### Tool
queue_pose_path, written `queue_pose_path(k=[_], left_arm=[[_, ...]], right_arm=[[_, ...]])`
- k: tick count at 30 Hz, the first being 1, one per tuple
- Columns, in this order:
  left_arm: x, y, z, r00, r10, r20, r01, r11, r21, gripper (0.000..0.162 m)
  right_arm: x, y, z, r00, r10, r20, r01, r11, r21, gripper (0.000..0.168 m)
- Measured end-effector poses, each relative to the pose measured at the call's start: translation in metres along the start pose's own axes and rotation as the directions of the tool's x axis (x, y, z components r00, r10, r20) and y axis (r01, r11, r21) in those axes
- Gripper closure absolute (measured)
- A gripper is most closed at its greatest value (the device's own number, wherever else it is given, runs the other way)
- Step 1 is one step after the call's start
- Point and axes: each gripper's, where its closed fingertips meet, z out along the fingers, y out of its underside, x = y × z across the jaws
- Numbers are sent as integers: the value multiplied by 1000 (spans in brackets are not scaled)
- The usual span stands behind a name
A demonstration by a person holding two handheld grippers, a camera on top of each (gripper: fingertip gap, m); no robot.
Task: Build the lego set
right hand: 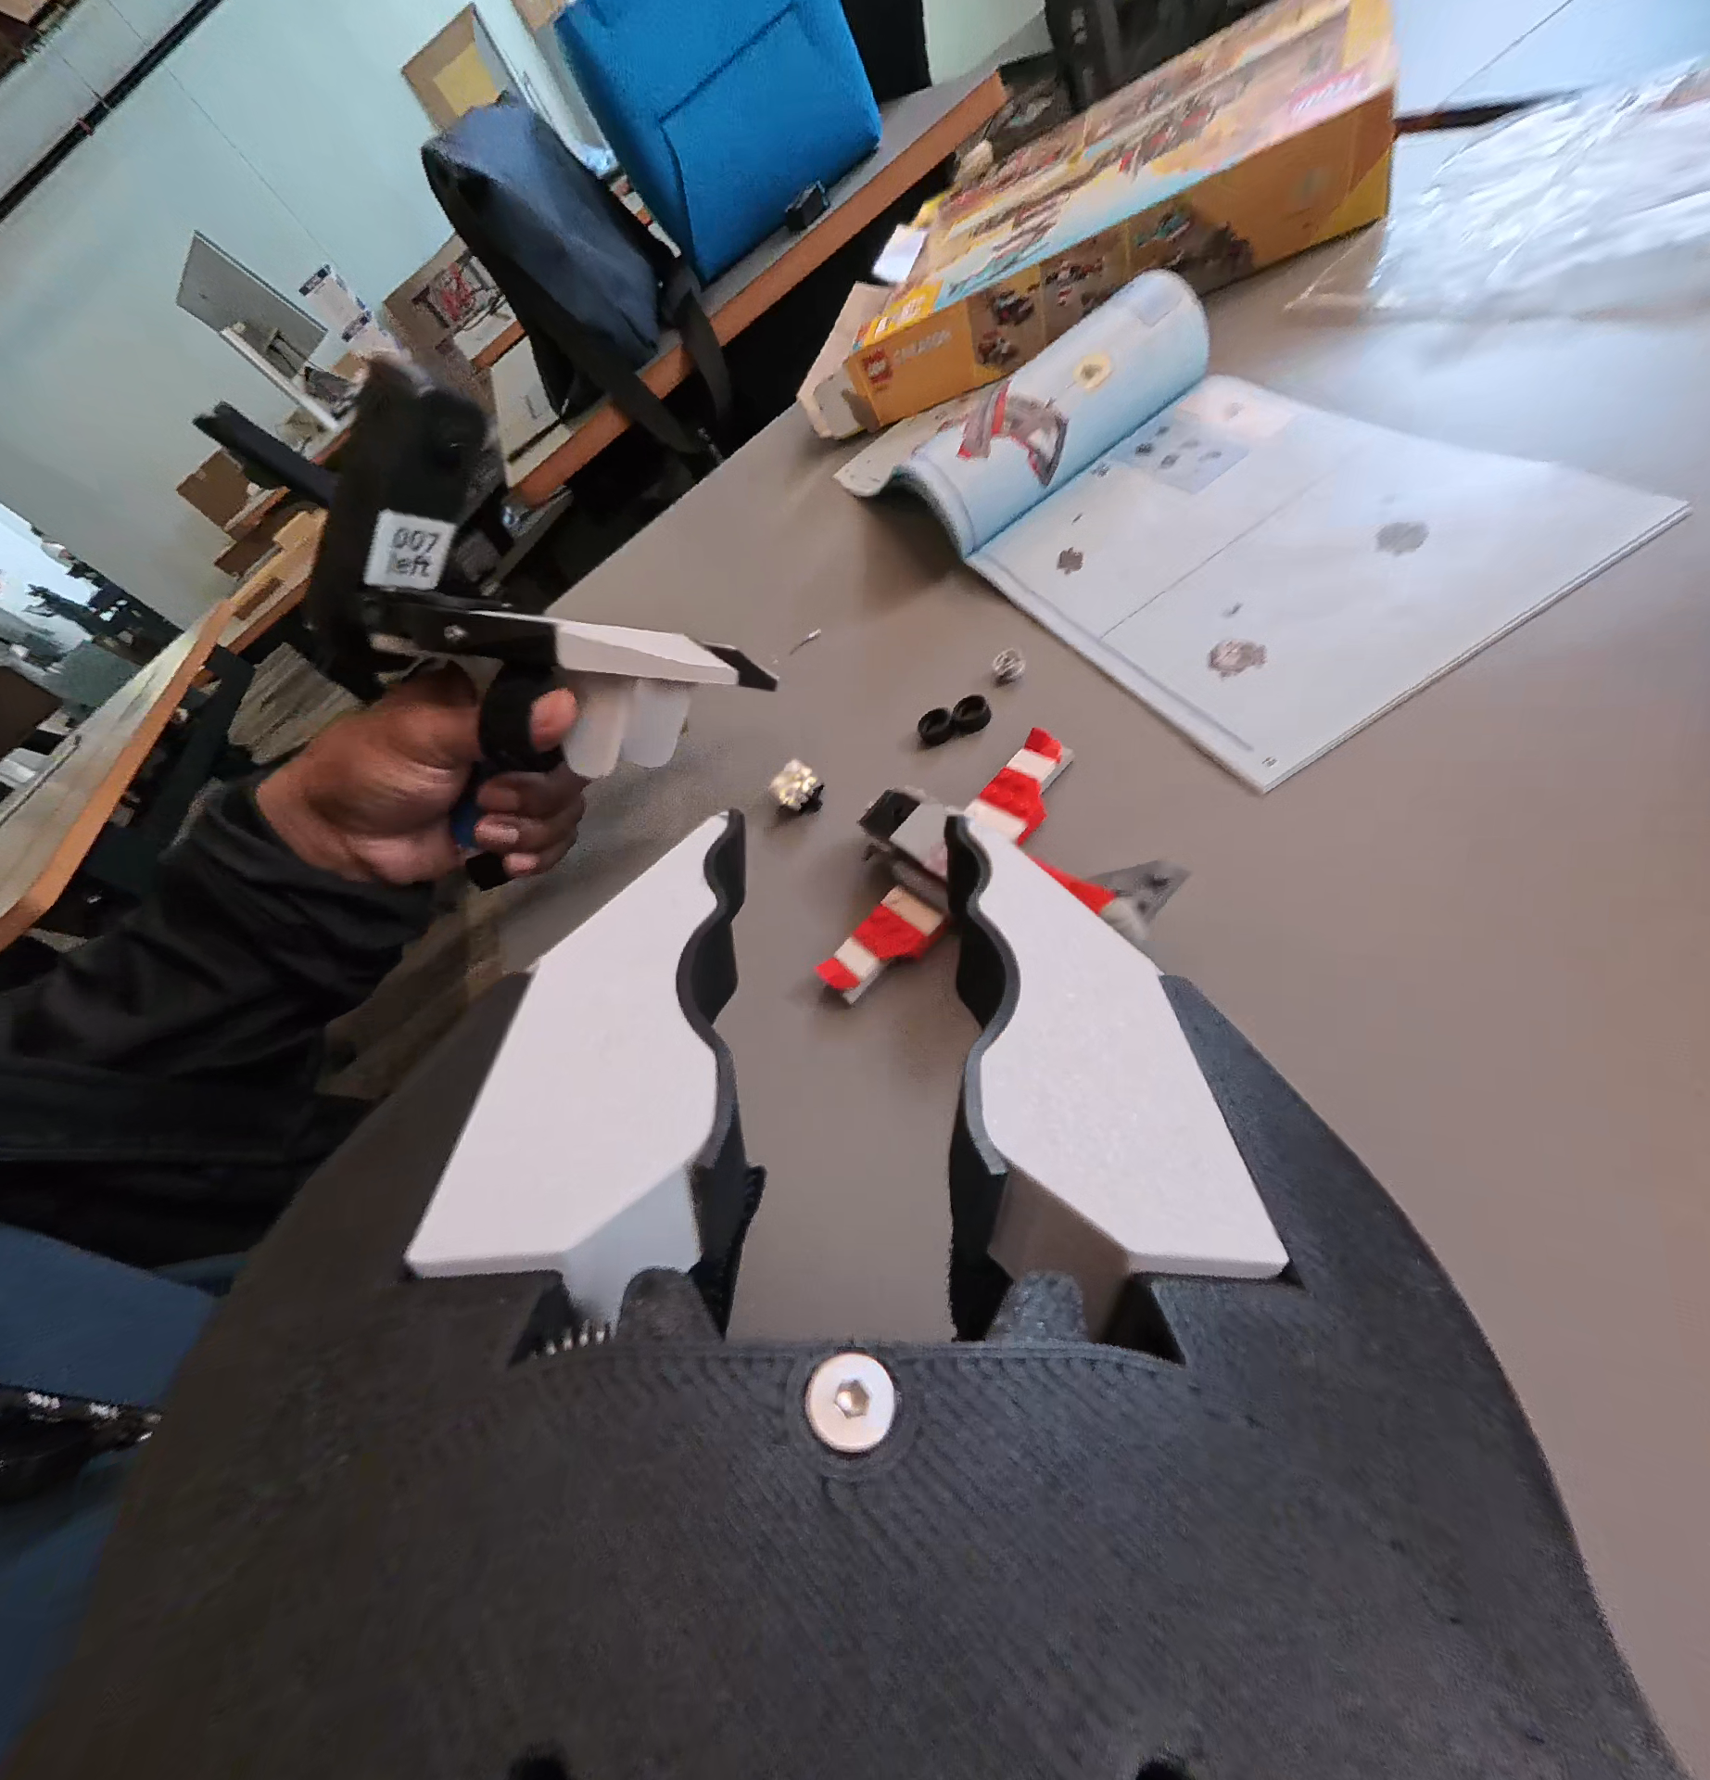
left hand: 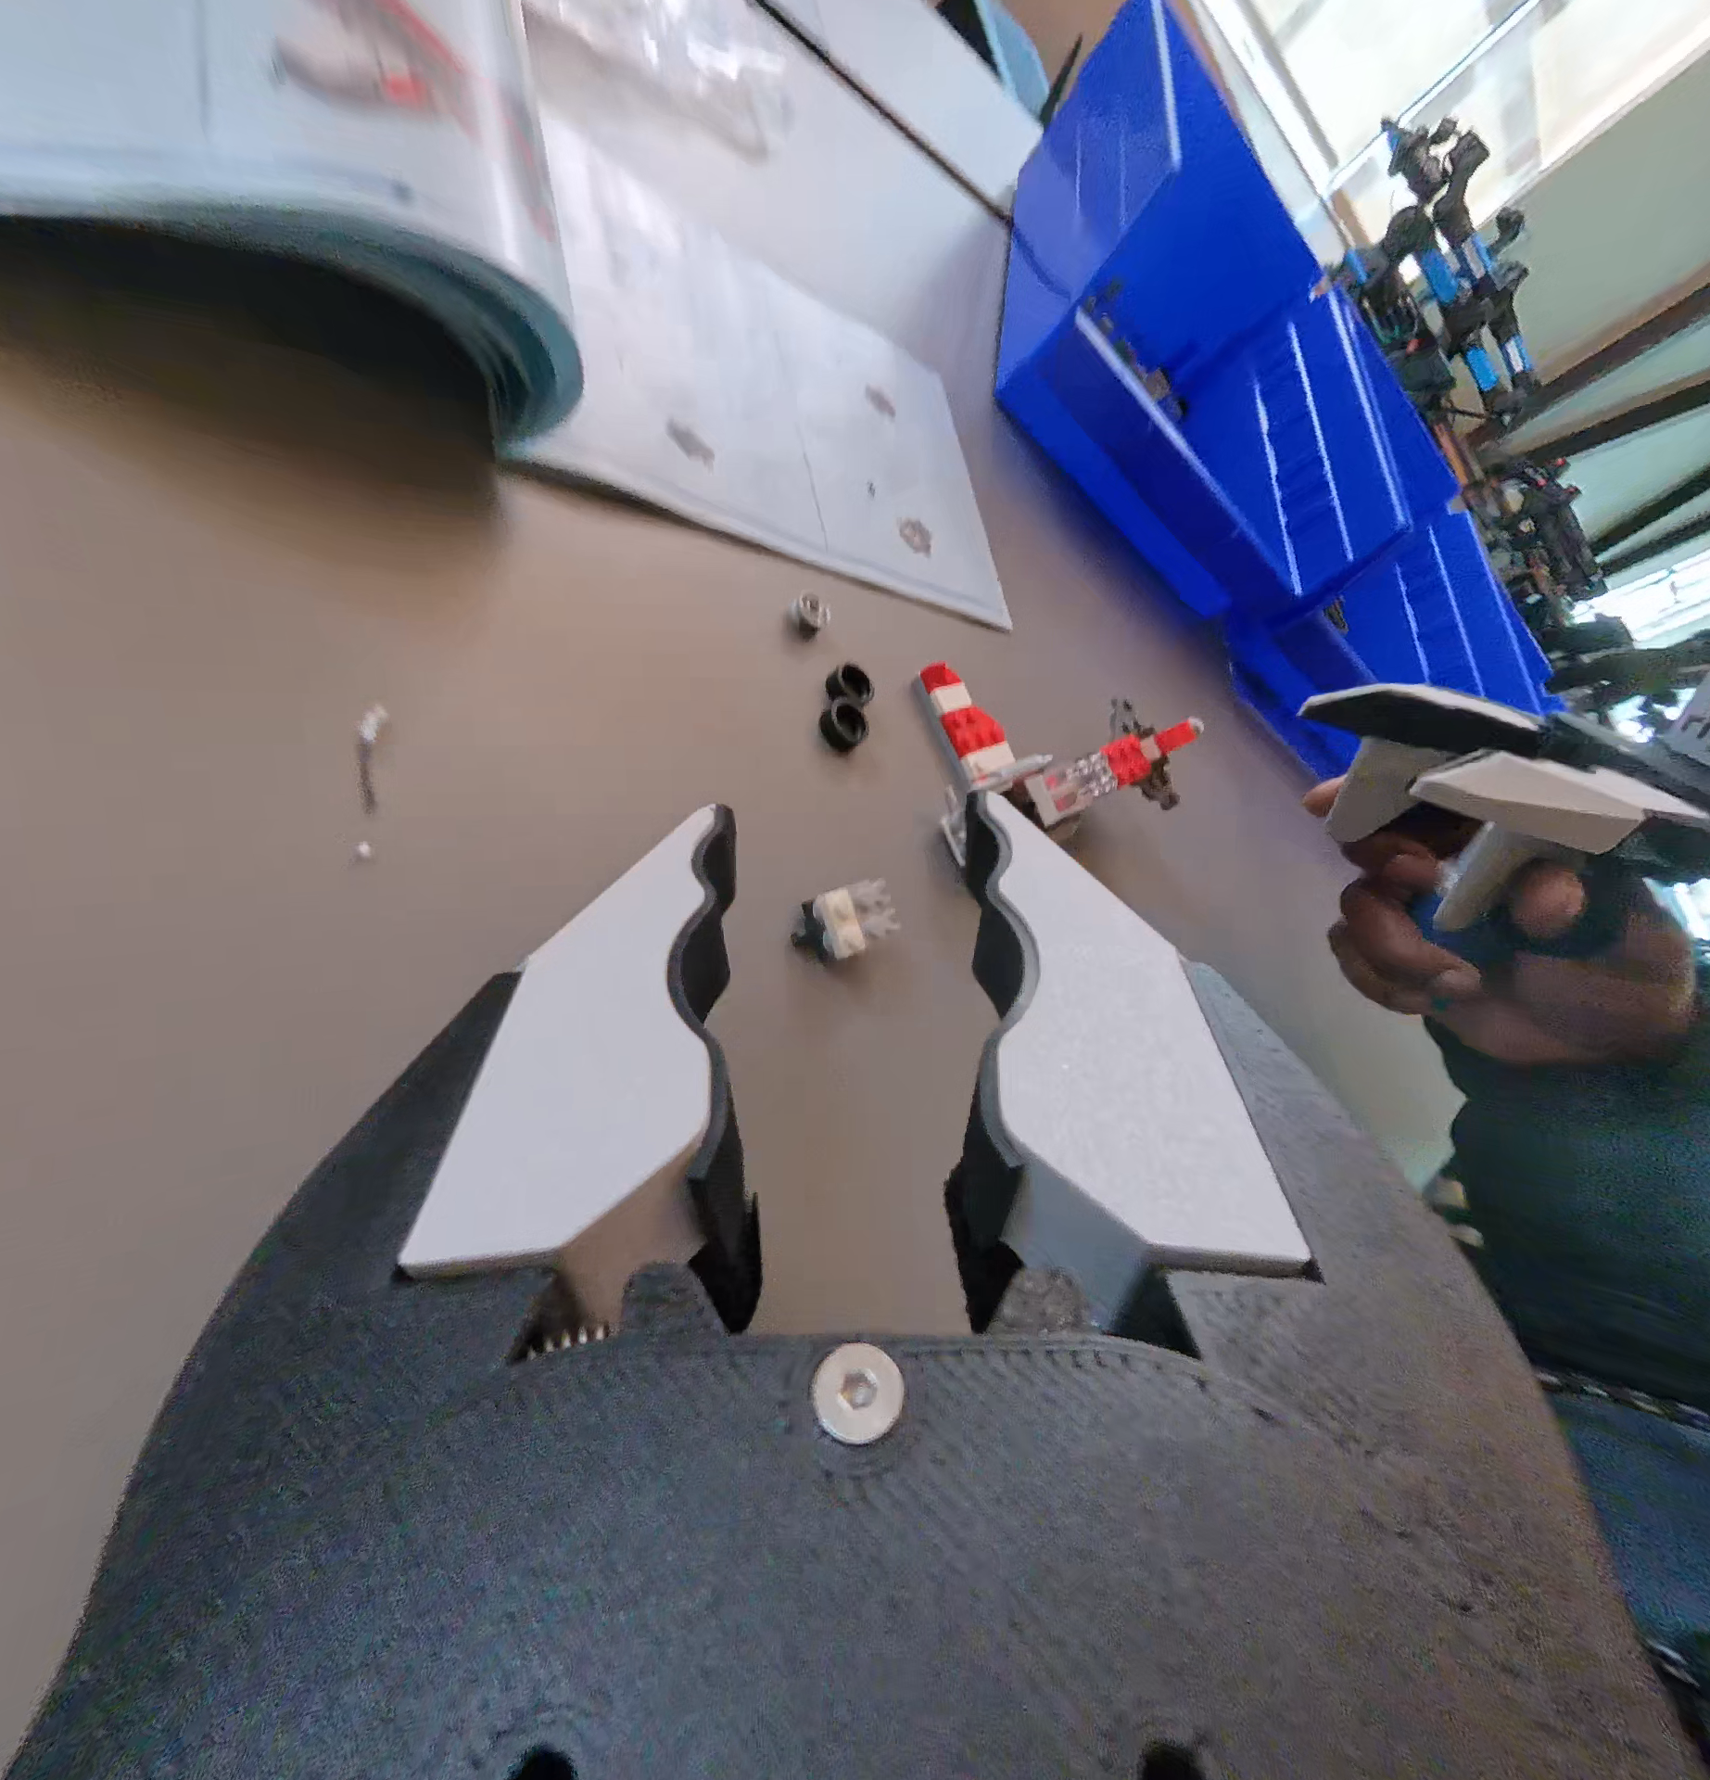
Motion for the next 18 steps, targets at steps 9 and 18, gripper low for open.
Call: queue_pose_path(k=[9, 18], left_arm=[[57, -45, 11, 985, 170, 2, -168, 970, 177, 95], [125, -56, 48, 974, 225, -38, -212, 954, 213, 83]], right_arm=[[41, -98, 6, 970, -221, -101, 237, 953, 189, 125], [84, -110, 15, 992, -112, -51, 123, 914, 386, 123]])
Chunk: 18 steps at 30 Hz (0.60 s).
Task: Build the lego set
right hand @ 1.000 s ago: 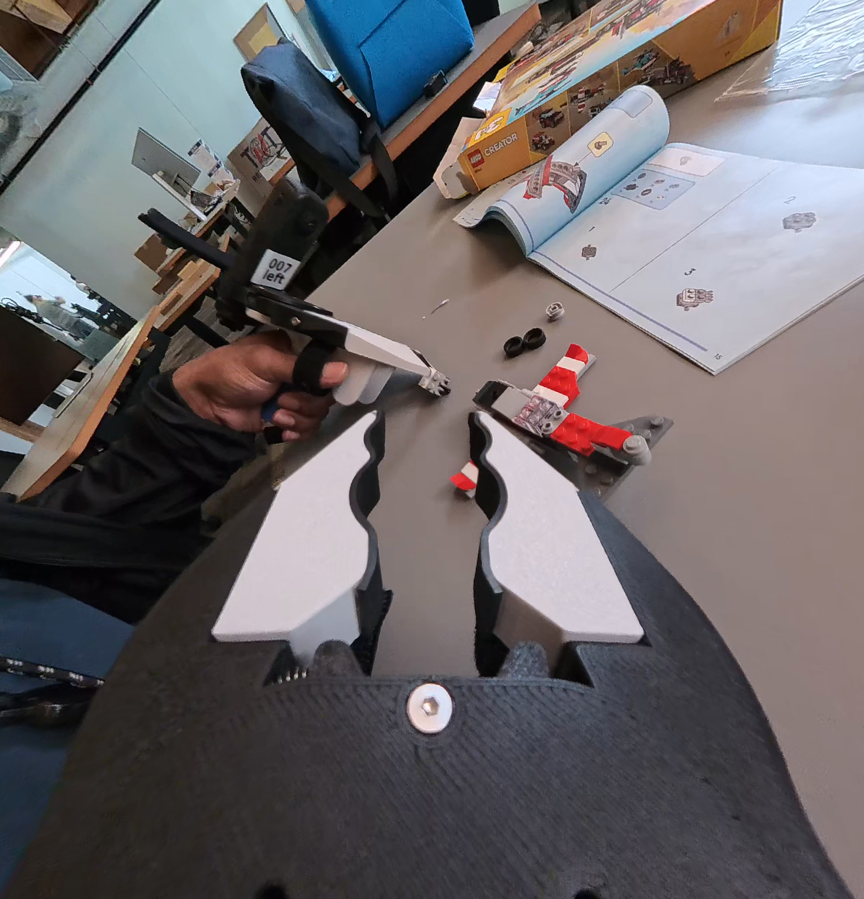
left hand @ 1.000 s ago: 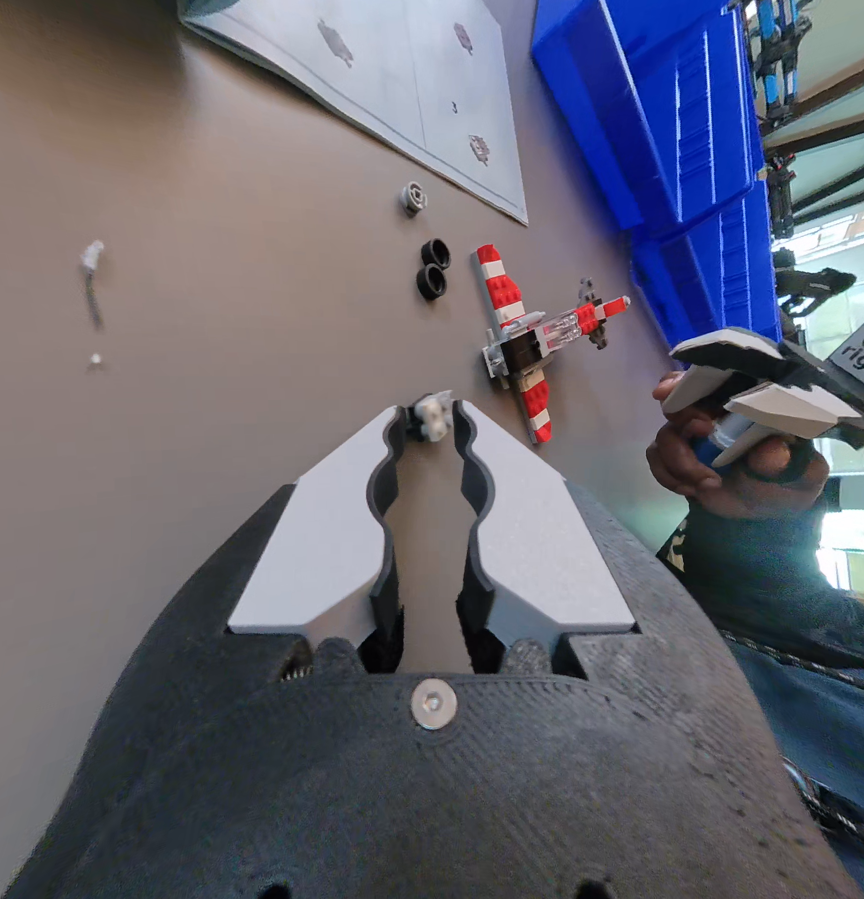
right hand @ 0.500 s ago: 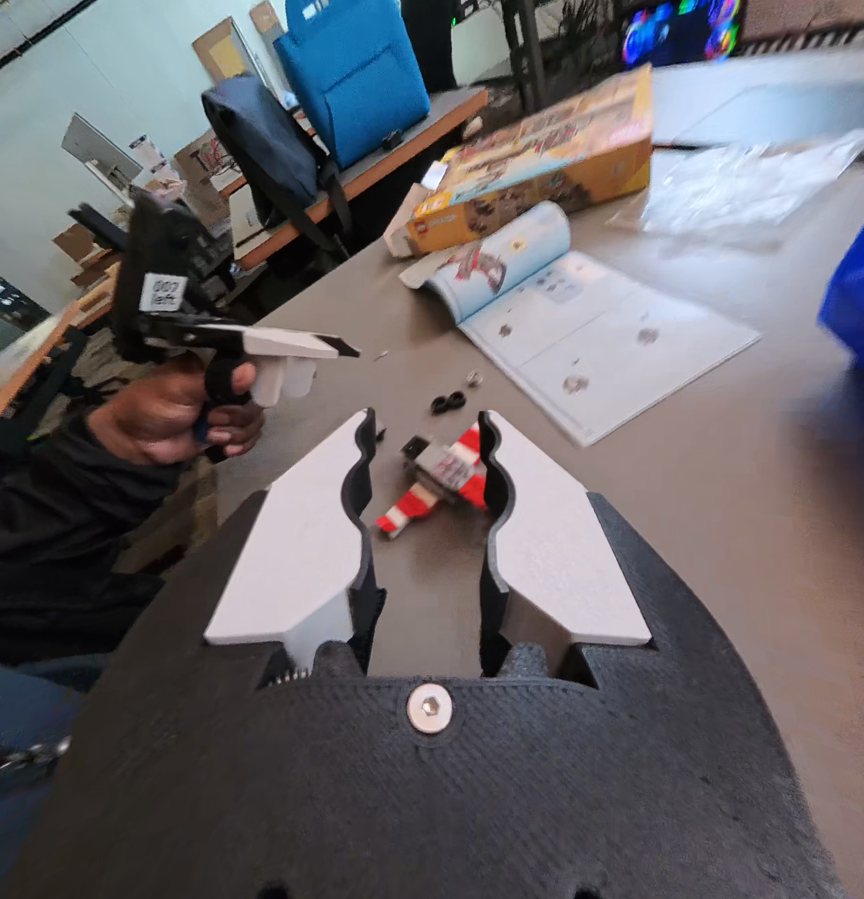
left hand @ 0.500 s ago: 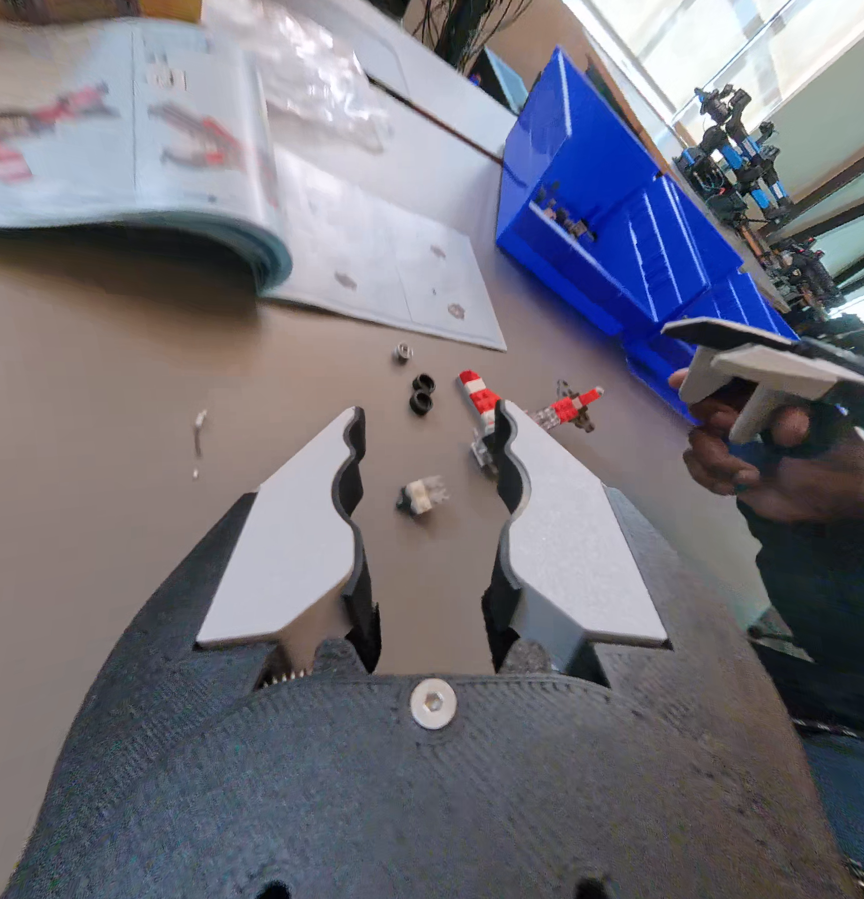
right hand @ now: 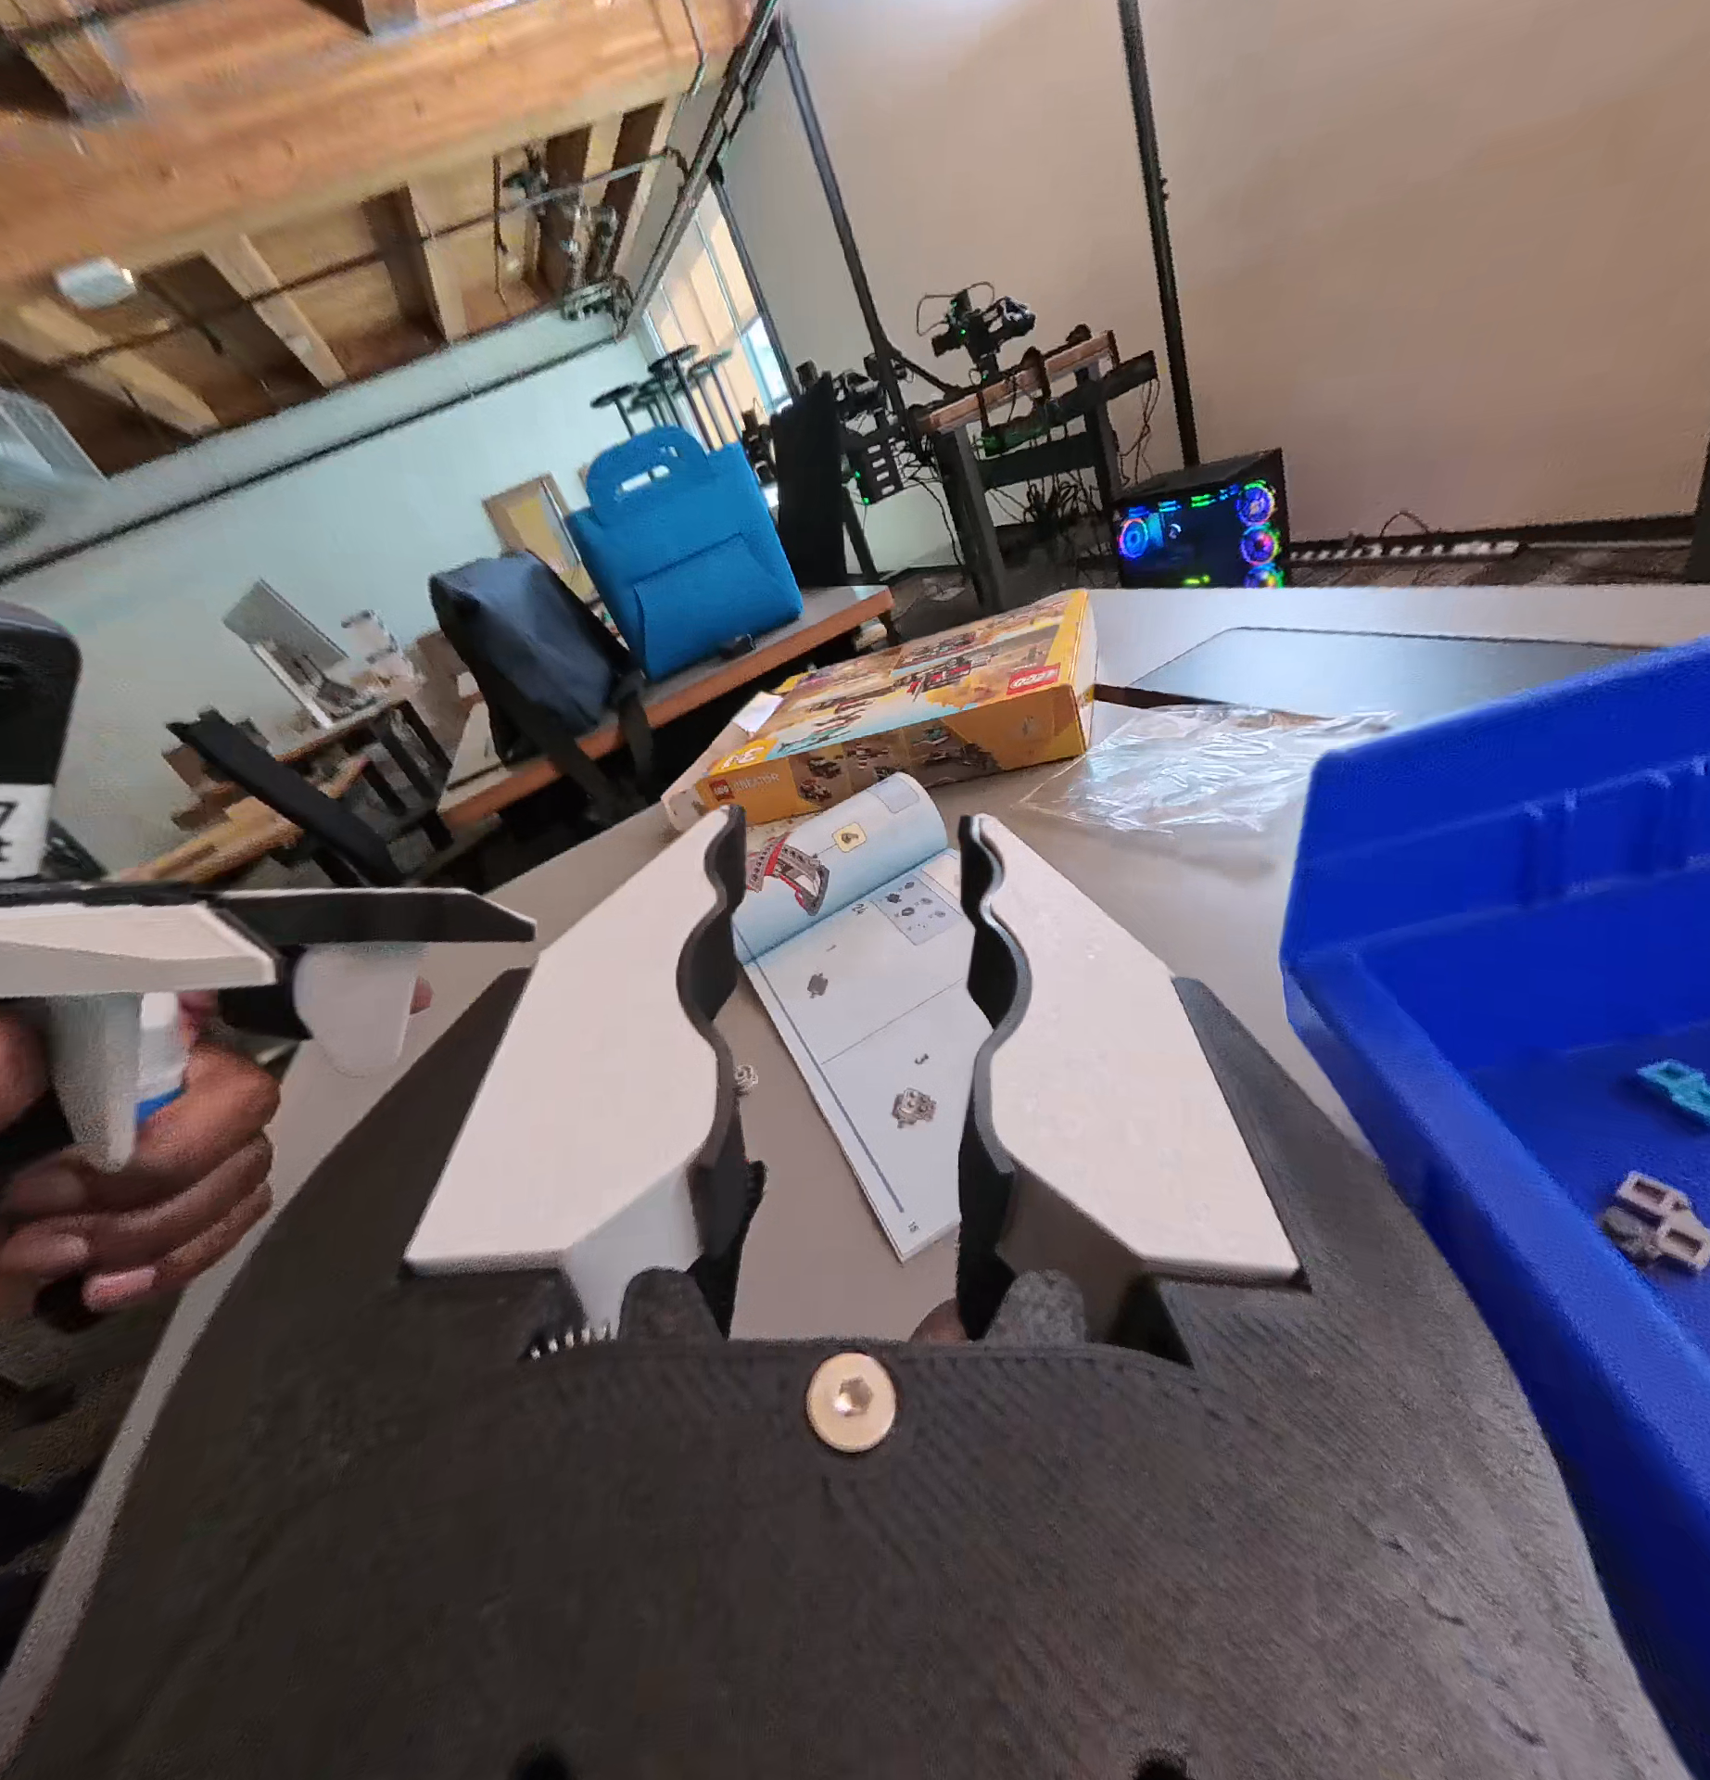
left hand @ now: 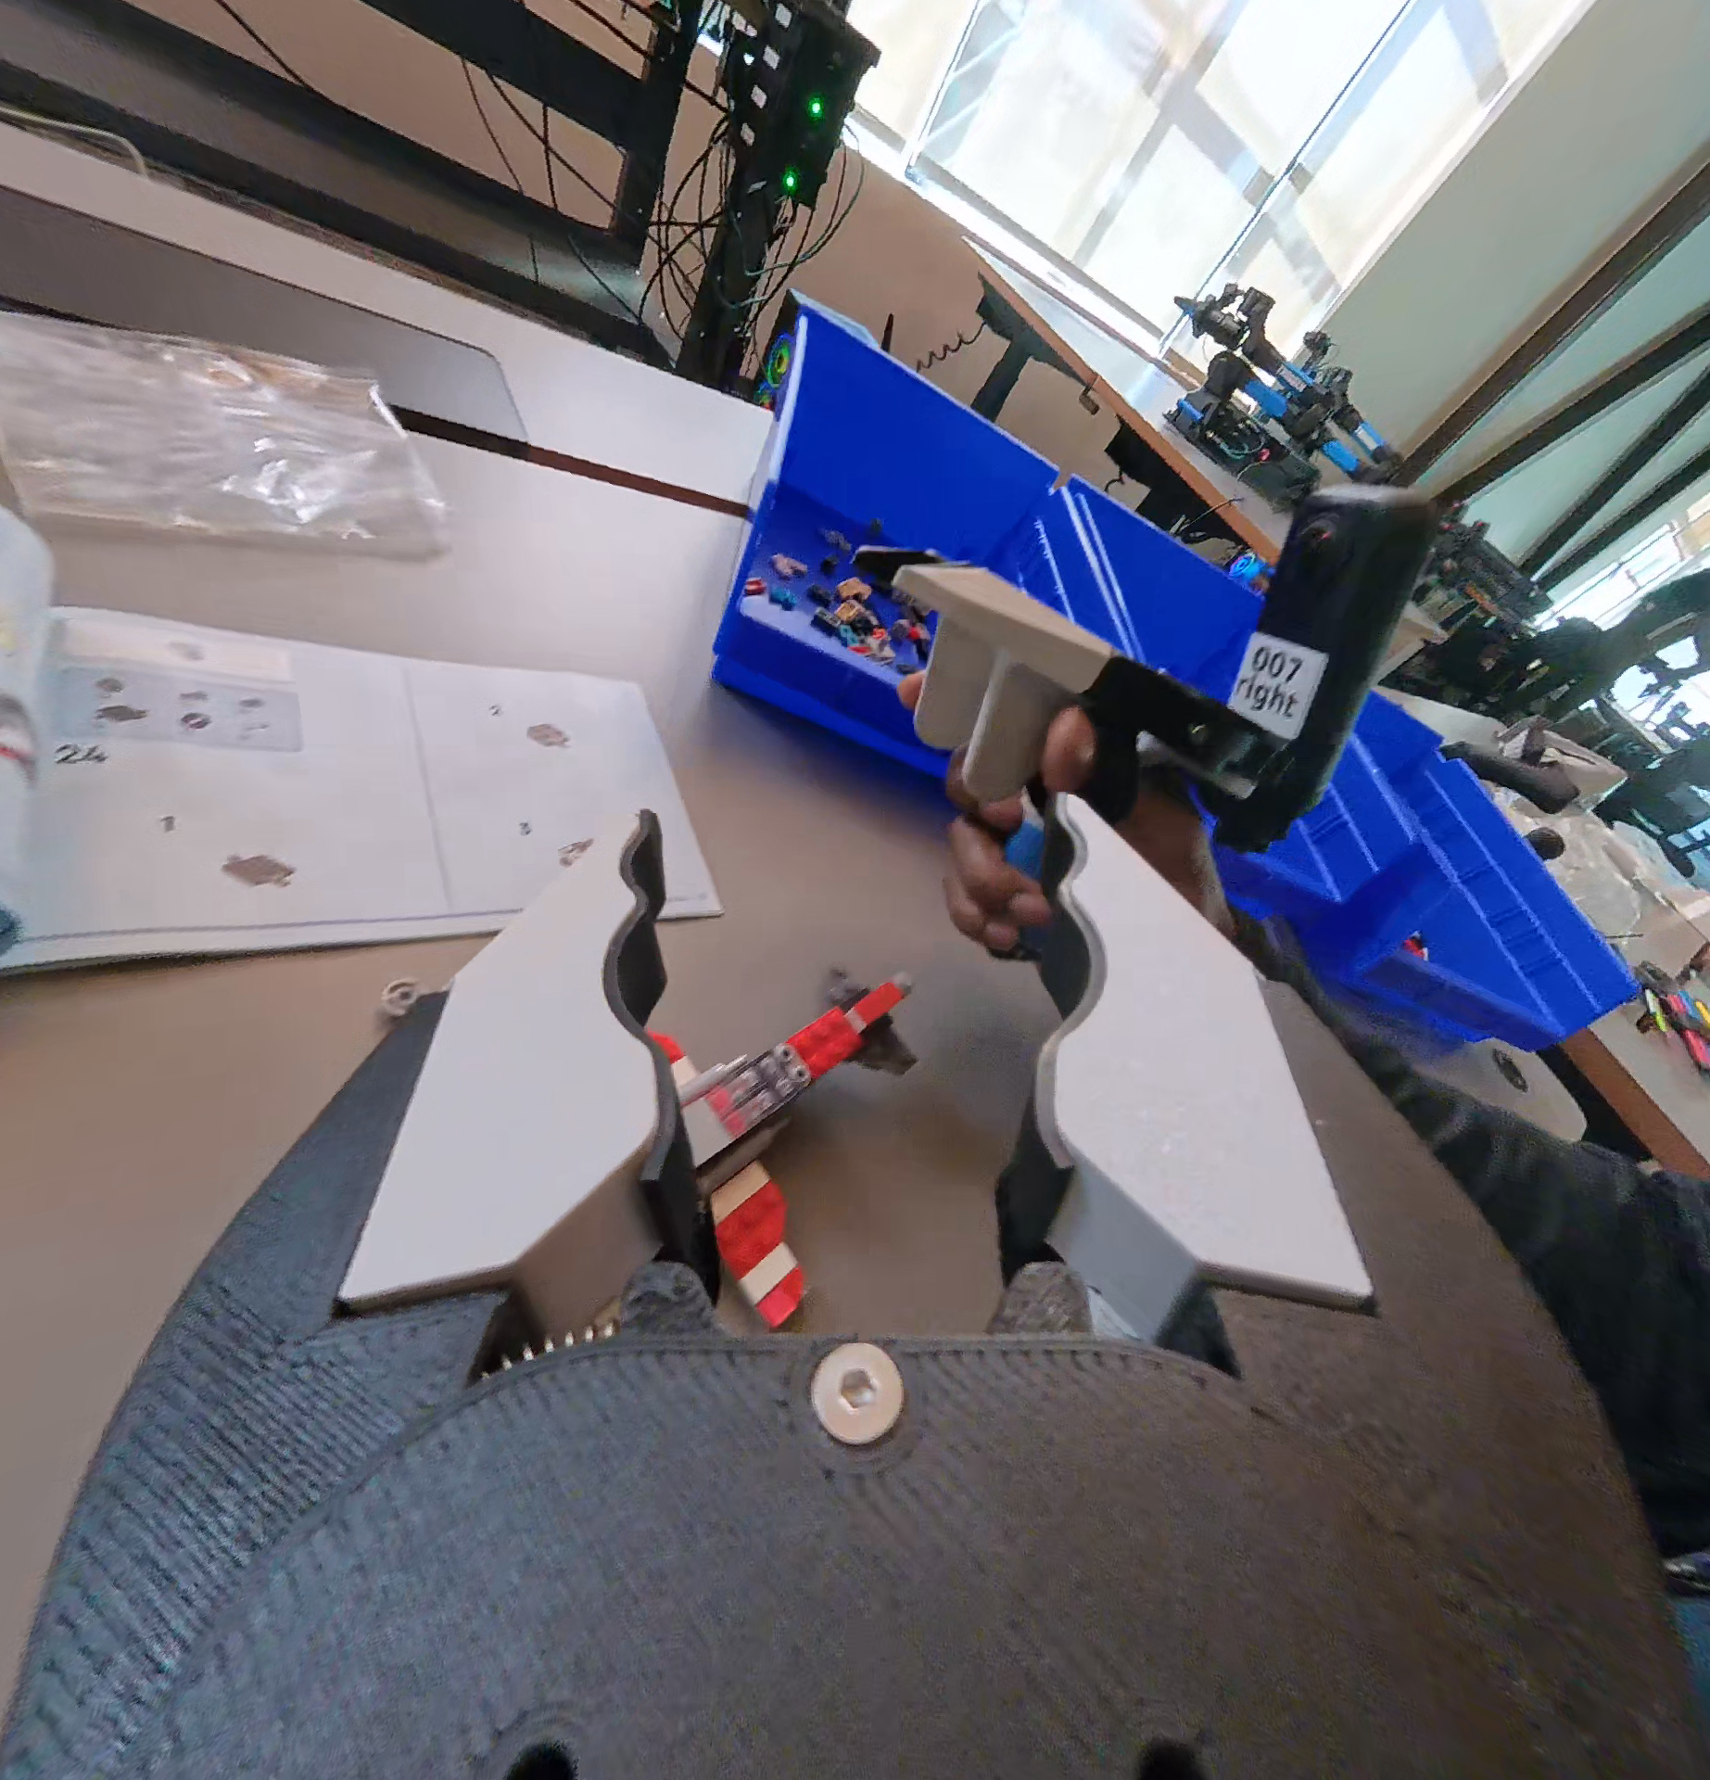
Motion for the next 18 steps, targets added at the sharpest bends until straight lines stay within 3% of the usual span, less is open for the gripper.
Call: queue_pose_path(k=[7, 14, 16, 18], left_arm=[[45, -29, 40, 975, -152, -162, 167, 983, 83, 77], [95, -31, 72, 848, -355, -394, 371, 928, -38, 69], [92, -23, 78, 858, -368, -358, 377, 925, -48, 70], [86, -12, 85, 922, -293, -251, 290, 956, -51, 70]], right_arm=[[21, -2, -10, 997, 8, -70, -9, 1000, -26, 125], [73, 48, -12, 946, -124, -299, 25, 949, -315, 123], [80, 61, -10, 940, -136, -312, 13, 930, -367, 122], [84, 62, -9, 933, -145, -328, 9, 924, -381, 120]])
